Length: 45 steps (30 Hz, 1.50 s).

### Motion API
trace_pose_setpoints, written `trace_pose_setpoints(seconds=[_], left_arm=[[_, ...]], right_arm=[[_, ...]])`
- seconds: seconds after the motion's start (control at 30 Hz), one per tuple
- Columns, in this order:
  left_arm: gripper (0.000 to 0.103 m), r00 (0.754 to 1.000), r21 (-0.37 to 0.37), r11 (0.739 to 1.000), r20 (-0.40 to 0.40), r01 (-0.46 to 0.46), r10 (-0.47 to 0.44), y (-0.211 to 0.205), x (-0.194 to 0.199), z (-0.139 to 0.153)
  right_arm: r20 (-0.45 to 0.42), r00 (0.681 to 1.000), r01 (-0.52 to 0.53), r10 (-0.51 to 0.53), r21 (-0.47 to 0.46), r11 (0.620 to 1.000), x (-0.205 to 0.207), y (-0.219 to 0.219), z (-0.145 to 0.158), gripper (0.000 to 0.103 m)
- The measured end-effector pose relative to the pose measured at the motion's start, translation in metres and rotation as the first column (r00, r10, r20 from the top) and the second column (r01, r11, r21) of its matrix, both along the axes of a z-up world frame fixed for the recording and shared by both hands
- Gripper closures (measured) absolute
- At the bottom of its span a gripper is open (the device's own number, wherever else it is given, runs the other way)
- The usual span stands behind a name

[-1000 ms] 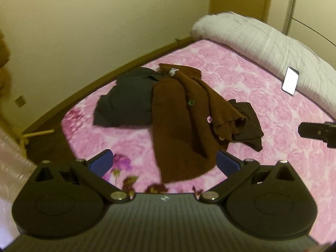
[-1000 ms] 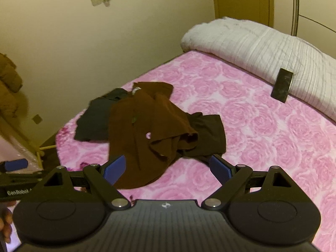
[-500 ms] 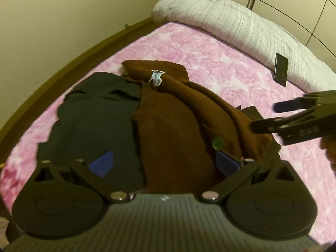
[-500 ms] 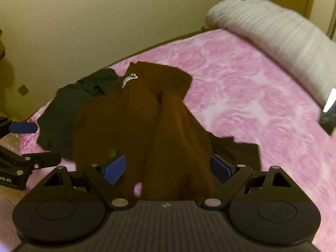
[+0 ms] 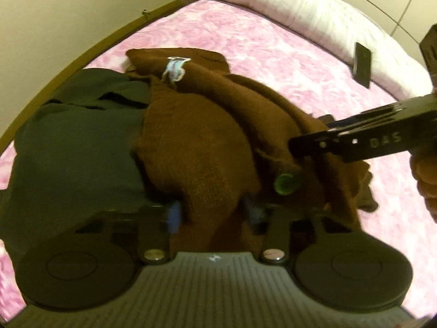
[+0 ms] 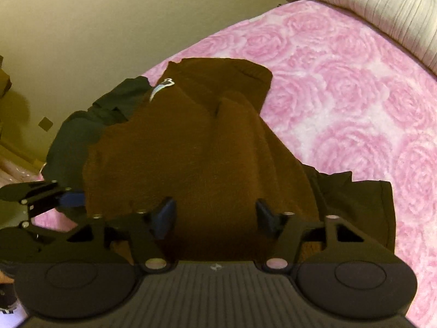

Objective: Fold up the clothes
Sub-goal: 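Grasp the brown vest with the left tool while the right tool grasps it too, then lift the brown vest with the left tool while the right tool holds another edge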

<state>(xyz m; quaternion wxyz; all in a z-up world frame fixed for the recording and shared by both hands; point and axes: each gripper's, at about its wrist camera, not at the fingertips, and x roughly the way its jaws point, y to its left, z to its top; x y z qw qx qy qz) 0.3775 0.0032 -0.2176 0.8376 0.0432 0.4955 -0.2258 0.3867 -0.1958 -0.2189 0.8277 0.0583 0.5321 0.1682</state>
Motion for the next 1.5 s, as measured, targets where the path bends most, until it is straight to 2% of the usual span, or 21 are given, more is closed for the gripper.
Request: trace_pose_setpoints(seconds=[0.03,0.07,0.1,0.17,0.27,0.4,0.5,0.6,0.73,0.8,0.97,1.03,1.07,1.13,1.3,1.37,1.43,1.47,1.5], left_arm=[[0.087,1.000,0.000,1.000,0.015,0.017,-0.017,-0.002,-0.004,0.005],[0.091,0.999,-0.001,0.999,0.030,0.033,-0.033,-0.004,-0.007,0.009],[0.092,0.998,0.000,0.999,0.045,0.050,-0.050,-0.007,-0.011,0.014],[0.093,0.994,0.000,0.997,0.075,0.083,-0.083,-0.011,-0.018,0.023],[0.093,0.983,0.000,0.991,0.128,0.132,-0.131,-0.018,-0.032,0.040],[0.093,0.966,-0.016,0.982,0.185,0.187,-0.181,-0.030,-0.057,0.069],[0.093,0.942,-0.010,0.965,0.221,0.260,-0.252,-0.050,-0.083,0.088],[0.093,0.908,-0.003,0.937,0.247,0.349,-0.338,-0.074,-0.121,0.102],[0.093,0.890,-0.019,0.906,0.197,0.423,-0.411,-0.106,-0.172,0.099],[0.093,0.899,-0.038,0.904,0.128,0.426,-0.418,-0.118,-0.191,0.088],[0.093,0.901,-0.084,0.901,-0.047,0.426,-0.431,-0.150,-0.239,0.060],[0.093,0.878,-0.061,0.881,-0.078,0.469,-0.472,-0.168,-0.260,0.050],[0.093,0.865,-0.046,0.869,-0.087,0.492,-0.494,-0.173,-0.269,0.045],[0.093,0.842,-0.034,0.848,-0.102,0.529,-0.530,-0.187,-0.291,0.038],[0.092,0.807,-0.004,0.816,-0.148,0.577,-0.572,-0.215,-0.326,0.031],[0.087,0.796,0.008,0.808,-0.177,0.589,-0.578,-0.218,-0.331,0.032],[0.082,0.790,0.018,0.805,-0.205,0.593,-0.578,-0.218,-0.332,0.035],[0.073,0.795,0.021,0.810,-0.206,0.586,-0.570,-0.214,-0.330,0.039],[0.067,0.807,0.028,0.820,-0.200,0.571,-0.555,-0.209,-0.327,0.044]], right_arm=[[-0.001,1.000,-0.002,0.002,-0.002,1.000,-0.001,0.001,0.003,0.056],[-0.002,1.000,-0.001,0.001,0.000,1.000,-0.002,0.001,0.006,0.067],[0.000,1.000,0.005,-0.005,-0.003,1.000,-0.002,0.001,0.010,0.080],[0.012,1.000,0.019,-0.019,-0.009,1.000,-0.005,-0.003,0.020,0.092],[0.050,0.998,0.038,-0.039,0.005,0.999,-0.017,-0.012,0.042,0.094],[0.120,0.988,0.092,-0.096,0.037,0.995,-0.053,-0.038,0.080,0.096],[0.154,0.972,0.171,-0.177,0.054,0.984,-0.100,-0.073,0.105,0.096],[0.161,0.947,0.274,-0.280,0.055,0.960,-0.164,-0.115,0.121,0.096],[0.130,0.880,0.455,-0.457,0.043,0.889,-0.265,-0.175,0.126,0.096],[0.097,0.835,0.542,-0.541,0.017,0.840,-0.318,-0.200,0.120,0.096],[-0.044,0.671,0.739,-0.740,-0.038,0.672,-0.452,-0.256,0.096,0.096],[-0.089,0.611,0.786,-0.787,-0.052,0.616,-0.494,-0.271,0.086,0.096],[-0.102,0.595,0.796,-0.797,-0.060,0.602,-0.510,-0.275,0.082,0.096],[-0.114,0.571,0.813,-0.813,-0.062,0.579,-0.537,-0.284,0.079,0.096],[-0.107,0.555,0.825,-0.825,-0.055,0.562,-0.586,-0.304,0.086,0.097],[-0.128,0.548,0.829,-0.827,-0.054,0.557,-0.607,-0.314,0.083,0.097],[-0.182,0.560,0.816,-0.808,-0.048,0.576,-0.622,-0.319,0.074,0.096],[-0.195,0.573,0.807,-0.796,-0.040,0.590,-0.626,-0.323,0.071,0.094],[-0.194,0.590,0.793,-0.784,-0.039,0.607,-0.627,-0.322,0.069,0.086]])
